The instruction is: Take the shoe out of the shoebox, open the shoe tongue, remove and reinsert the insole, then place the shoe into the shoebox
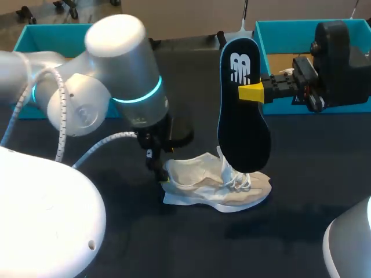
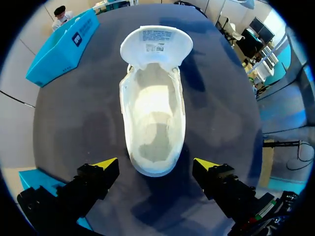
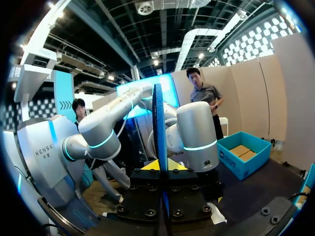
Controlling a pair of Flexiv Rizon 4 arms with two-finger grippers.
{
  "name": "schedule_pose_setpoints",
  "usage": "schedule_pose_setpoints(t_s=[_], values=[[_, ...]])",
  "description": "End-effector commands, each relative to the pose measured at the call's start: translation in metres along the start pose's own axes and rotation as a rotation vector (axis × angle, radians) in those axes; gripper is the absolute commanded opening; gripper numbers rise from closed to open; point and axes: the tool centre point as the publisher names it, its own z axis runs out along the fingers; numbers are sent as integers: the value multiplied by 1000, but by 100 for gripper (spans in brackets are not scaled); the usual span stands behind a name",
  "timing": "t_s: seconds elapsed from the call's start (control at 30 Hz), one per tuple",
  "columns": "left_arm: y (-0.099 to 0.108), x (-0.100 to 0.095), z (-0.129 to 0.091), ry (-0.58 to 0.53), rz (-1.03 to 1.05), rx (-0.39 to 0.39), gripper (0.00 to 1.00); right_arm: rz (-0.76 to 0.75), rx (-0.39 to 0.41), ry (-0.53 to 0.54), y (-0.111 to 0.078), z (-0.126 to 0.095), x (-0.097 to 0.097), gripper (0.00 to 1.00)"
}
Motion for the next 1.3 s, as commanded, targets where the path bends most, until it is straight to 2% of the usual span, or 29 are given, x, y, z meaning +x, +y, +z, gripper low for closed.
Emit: schedule_pose_setpoints(t_s=[0.03,0.27,0.47,0.67,0.93,1.0,1.2,1.3], values=[[-4,0,-3,-6,-4,-68,100,1,1,1,0,2,-2,0],[-14,-10,-6,1,-19,-74,100,1,1,1,0,2,-2,0],[-39,-21,-5,-7,-16,-68,100,1,1,1,0,2,-2,0],[-59,-35,14,-36,17,-20,100,1,1,1,0,2,-2,0],[-69,-41,42,-19,-2,-62,100,1,1,1,0,2,-2,0],[-70,-43,47,-15,-10,-71,91,1,1,1,0,2,-2,0],[-72,-45,58,-8,-22,-71,81,1,1,1,0,2,-2,0],[-73,-46,63,1,-28,-79,73,1,1,1,0,2,-2,0]])
